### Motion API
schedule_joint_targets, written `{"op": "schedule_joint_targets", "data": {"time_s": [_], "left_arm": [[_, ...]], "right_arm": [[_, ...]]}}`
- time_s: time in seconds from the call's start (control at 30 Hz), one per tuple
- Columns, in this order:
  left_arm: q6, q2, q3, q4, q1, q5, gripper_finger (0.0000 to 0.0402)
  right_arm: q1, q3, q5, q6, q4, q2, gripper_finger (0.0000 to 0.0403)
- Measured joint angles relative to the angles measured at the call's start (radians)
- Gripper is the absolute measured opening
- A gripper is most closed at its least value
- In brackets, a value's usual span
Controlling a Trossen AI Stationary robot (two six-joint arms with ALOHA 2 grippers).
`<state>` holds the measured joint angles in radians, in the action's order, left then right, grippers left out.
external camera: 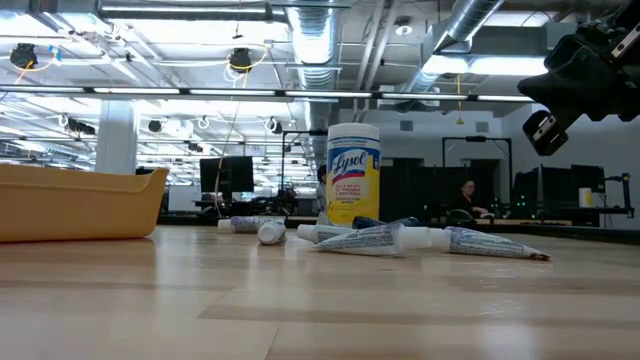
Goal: Pick & Place Travel size toiletries
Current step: Put the blue shave cream into the black transparent bin
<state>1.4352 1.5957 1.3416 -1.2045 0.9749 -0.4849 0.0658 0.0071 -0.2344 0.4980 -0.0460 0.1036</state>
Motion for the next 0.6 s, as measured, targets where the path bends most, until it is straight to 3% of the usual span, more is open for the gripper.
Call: {"op": "schedule_joint_targets", "data": {"time_s": [0.3,0.6], "left_arm": [[-0.02,-0.001,-0.133,-0.002,-0.03,-0.112,0.0127],[-0.108,-0.001,-0.144,0.01,-0.115,-0.12,0.0127]], "right_arm": [[0.0,0.0,0.0,0.0,0.0,0.0,0.0],[0.0,0.0,0.0,0.0,0.0,0.0,0.0]]}}
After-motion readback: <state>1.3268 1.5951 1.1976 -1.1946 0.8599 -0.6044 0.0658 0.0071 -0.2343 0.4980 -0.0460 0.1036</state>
